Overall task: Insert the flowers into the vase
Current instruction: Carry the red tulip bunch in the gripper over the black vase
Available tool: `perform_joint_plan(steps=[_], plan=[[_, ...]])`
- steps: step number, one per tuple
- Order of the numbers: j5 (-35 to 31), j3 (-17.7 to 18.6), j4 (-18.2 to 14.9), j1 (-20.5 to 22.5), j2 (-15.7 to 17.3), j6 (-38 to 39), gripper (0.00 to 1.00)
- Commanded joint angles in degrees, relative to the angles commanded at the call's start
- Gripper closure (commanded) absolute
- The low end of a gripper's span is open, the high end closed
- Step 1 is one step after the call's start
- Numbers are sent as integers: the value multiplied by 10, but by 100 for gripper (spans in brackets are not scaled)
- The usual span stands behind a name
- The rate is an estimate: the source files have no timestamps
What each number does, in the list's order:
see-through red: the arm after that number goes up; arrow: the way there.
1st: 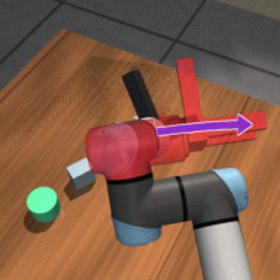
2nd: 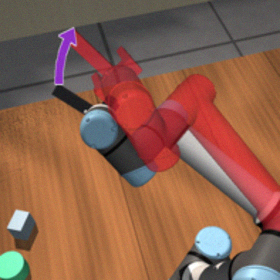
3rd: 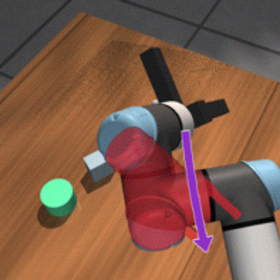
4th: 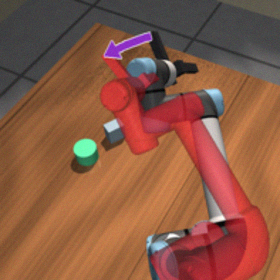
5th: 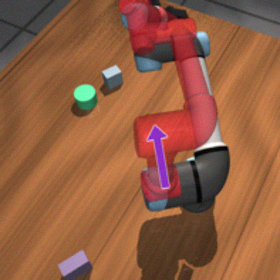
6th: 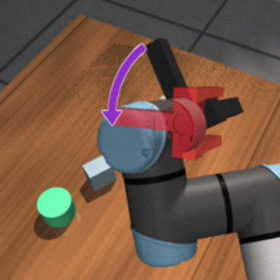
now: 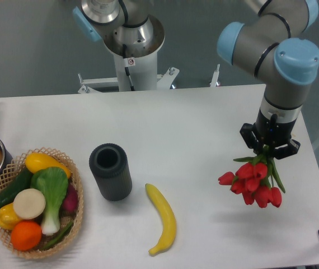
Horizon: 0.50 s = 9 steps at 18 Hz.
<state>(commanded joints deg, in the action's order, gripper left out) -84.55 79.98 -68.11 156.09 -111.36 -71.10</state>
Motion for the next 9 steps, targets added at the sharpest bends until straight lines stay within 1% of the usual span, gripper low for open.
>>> perform_joint_plan(steps=[2,4,6,7,9], plan=[[6,0,0,-8,2,5,100],[16,0,-1,-14,14,13,100],[33,3,1,-25,18,33,100],[47,7,3,-28,24,37,100],[112,14,4,-32,28,38,100]])
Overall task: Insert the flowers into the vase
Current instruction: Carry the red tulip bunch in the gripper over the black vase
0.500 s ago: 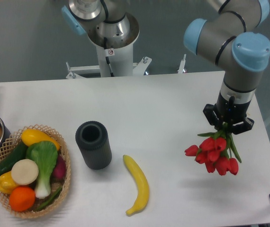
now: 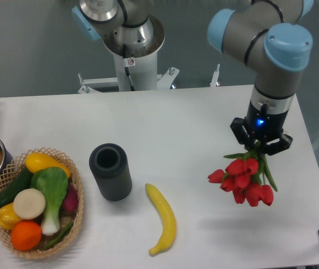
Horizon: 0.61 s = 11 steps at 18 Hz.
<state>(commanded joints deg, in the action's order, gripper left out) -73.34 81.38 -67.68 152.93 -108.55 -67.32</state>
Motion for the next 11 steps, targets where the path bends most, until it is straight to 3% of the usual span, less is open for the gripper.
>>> perform_joint_plan(steps=[3,7,11], plan=[[89,30,6,1,34,-4,100],[250,87,52,1,74,9,100],[388,111,75,-2,73,41,100]])
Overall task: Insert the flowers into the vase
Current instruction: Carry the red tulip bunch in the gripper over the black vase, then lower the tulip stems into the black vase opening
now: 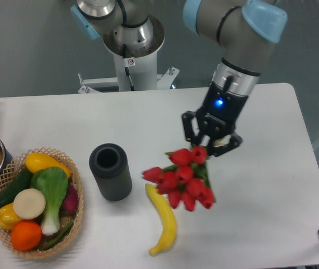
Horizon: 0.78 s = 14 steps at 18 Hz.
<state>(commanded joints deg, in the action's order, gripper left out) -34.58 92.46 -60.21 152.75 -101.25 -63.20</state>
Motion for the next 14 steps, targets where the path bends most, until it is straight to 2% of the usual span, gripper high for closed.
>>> perform_joint_plan(steps=[3,6,9,11,14], plan=[[121,2,3,-9,-10,29,100],[187,4,1,-9,-11,31,98],[290,11,2,-4,-13,28,96],[324,24,4,-4,-12,26,96],[353,60,40,-5,-12,25,96]])
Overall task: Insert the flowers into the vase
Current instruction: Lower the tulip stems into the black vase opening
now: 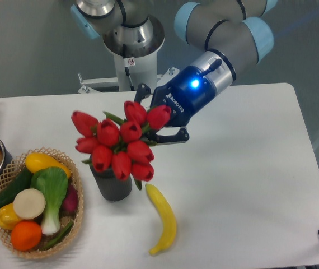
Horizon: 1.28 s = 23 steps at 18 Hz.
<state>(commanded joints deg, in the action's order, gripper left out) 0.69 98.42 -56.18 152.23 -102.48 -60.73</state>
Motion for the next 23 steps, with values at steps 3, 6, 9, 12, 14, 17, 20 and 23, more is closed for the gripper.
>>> perform_joint_plan(steps=[3,6,9,12,14,17,20,23], plan=[[10,47,44,-2,0,-2,95],[10,58,58,-3,-1,-2,95],[11,66,58,-3,-1,0,94],[11,70,58,-2,-1,0,93],[10,78,59,-2,0,-2,92],[8,95,64,-3,-3,-20,92],[6,128,64,-3,-5,-70,88],[4,156,64,-4,-5,-99,85]])
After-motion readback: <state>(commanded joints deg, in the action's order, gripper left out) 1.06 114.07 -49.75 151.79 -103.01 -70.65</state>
